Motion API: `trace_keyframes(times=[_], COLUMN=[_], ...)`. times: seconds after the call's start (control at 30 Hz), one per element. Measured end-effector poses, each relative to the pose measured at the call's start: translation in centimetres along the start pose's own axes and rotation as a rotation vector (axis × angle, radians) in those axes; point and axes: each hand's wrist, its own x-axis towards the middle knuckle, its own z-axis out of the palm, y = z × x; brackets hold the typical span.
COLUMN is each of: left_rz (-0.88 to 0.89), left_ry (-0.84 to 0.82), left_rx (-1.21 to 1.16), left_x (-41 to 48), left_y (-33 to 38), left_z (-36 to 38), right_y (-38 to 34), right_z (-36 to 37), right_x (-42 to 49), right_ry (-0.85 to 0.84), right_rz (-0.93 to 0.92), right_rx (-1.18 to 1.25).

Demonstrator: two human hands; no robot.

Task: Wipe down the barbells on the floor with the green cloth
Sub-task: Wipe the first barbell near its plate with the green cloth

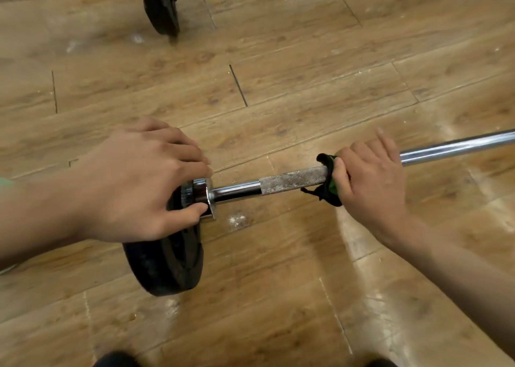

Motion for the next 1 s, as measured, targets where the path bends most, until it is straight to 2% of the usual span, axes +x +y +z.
trace_keyframes(times=[0.07,0.2,0.27,0.37,0.47,0.6,0.7,0.8,0.93,1.0], left_rz=[-0.014,-0.018,-0.015,-0.029,-0.091,-0.168,-0.215,-0.272,-0.298,-0.318], left_ry=[-0.016,-0.024,-0.031,-0.073,-0.2,-0.344,-0.301,-0.279,-0.298,-0.293], left_rx=[0.007,0.002,0.024,0.075,0.076,0.094,0.113,0.11,0.136,0.133], left_x=[0.2,0.6,0.7,1.2,1.4,2.0,2.1,2.1,2.2,2.2], left_y=[-0.1,-0.6,-0.9,-1.4,-1.5,-0.4,0.3,0.7,1.1,1.3], left_z=[-0.2,-0.6,-0.8,-1.0,-1.4,-2.1,-2.0,-1.6,-1.2,-1.2], right_y=[-3.0,-10.1,-11.2,-8.6,-4.6,-0.6,-0.6,-3.4,-7.8,-6.7], right_z=[0.2,1.5,2.0,1.8,0.8,0.0,0.5,1.0,1.3,1.1], right_x=[0.0,0.1,1.2,1.9,1.3,0.8,0.1,-0.1,0.2,0.5], right_ry=[0.019,0.011,0.038,0.047,0.006,-0.053,-0.058,0.007,-0.005,-0.017], right_rz=[0.09,-0.068,-0.134,-0.236,-0.256,-0.089,0.081,0.144,-0.004,-0.08], right_rx=[0.026,0.021,0.037,0.077,0.062,0.05,0.152,0.174,0.151,0.162])
